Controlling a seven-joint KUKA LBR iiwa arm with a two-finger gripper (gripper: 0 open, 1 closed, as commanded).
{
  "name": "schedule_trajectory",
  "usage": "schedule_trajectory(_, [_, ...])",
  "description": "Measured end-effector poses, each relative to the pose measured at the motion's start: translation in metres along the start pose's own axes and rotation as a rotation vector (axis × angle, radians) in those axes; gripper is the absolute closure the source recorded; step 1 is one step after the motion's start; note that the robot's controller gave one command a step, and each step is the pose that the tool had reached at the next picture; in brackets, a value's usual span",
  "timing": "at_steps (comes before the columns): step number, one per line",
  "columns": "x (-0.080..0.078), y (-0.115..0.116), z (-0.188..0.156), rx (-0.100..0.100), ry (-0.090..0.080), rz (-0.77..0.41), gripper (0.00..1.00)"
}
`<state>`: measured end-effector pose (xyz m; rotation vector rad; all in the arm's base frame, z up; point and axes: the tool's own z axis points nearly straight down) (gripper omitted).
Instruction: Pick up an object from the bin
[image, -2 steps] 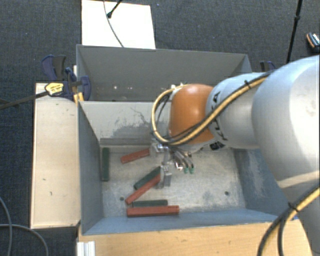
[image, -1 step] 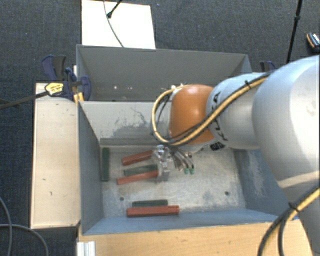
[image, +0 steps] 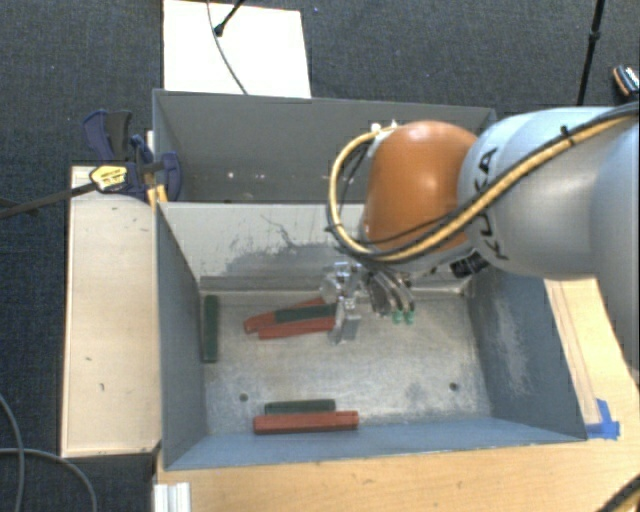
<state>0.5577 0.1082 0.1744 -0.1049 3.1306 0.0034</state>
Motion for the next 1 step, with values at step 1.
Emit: schedule_trajectory(1, [0.0053,-0.0506,-0.0835,0.003,-0.002,0.024,1.00])
